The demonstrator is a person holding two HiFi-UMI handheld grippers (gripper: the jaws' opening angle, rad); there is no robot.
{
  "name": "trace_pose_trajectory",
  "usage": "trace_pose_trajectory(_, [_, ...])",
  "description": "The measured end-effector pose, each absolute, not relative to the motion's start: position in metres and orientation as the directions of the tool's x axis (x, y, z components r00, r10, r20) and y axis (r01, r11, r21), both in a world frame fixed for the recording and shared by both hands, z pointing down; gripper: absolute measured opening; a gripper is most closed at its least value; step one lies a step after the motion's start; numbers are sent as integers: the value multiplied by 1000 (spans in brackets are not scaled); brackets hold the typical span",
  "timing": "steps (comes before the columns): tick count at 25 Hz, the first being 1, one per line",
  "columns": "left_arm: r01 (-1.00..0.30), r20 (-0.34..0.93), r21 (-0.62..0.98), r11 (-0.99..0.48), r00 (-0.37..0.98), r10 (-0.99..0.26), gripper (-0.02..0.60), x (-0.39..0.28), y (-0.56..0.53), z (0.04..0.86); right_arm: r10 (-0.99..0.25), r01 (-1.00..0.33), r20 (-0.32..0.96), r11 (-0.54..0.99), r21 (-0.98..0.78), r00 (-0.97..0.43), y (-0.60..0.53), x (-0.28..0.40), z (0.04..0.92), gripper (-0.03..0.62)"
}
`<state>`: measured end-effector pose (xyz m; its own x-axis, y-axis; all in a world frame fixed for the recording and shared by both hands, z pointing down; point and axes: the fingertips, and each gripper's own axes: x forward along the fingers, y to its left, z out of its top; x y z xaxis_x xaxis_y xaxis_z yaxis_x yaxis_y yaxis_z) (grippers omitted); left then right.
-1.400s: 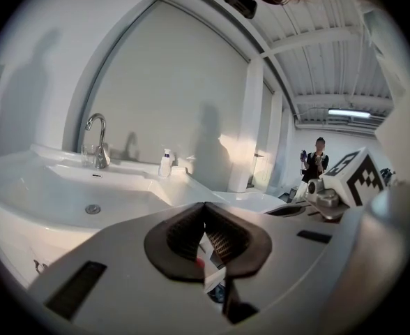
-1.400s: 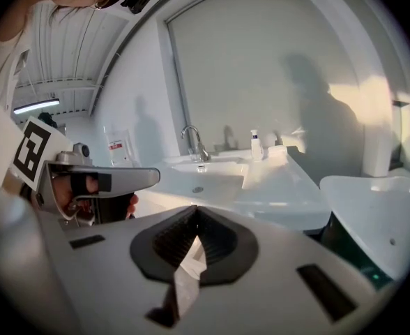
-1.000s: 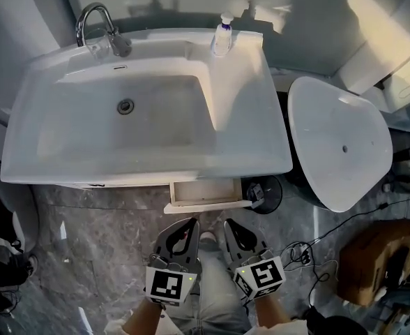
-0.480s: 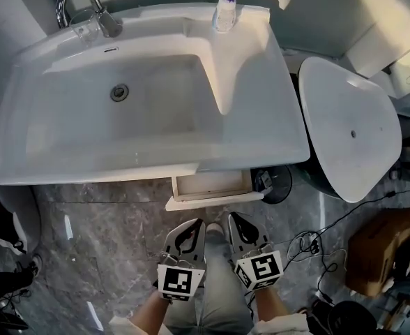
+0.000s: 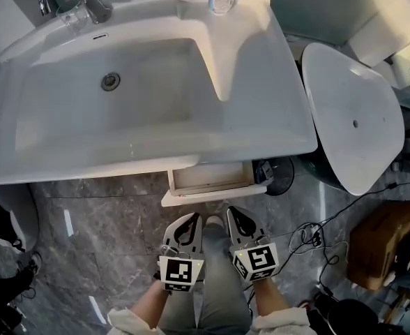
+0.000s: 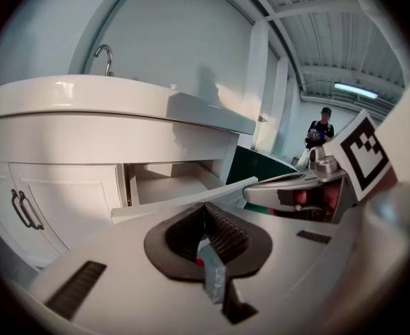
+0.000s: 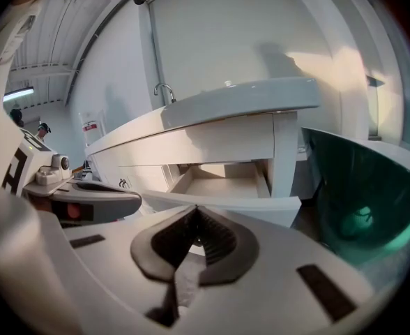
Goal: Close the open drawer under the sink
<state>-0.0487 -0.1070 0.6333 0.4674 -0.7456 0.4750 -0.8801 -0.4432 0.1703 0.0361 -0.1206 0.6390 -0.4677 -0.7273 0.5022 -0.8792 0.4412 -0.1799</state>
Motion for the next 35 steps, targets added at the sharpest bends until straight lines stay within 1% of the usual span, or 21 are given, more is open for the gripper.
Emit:
trace_pose_trajectory(12, [-891, 526, 144, -430, 437, -730, 17, -50, -115, 668, -707, -901, 568, 397, -173, -421, -128, 44, 683, 11])
trace_pose_trajectory(17, [-898, 523, 146, -415, 426, -738, 17, -52, -124, 670, -708, -900, 563, 389, -194, -427, -137, 41, 685, 11])
trace_pose_trajectory(23, [-900, 528, 125, -418, 417, -740, 17, -54, -129, 670, -713, -904, 561, 381, -193, -420, -143, 37, 684, 11])
trace_pose_trajectory(35, [-910, 526, 139, -392, 403, -749, 15, -60, -143, 669, -729, -913, 553, 364, -186, -404, -157, 33, 682, 11])
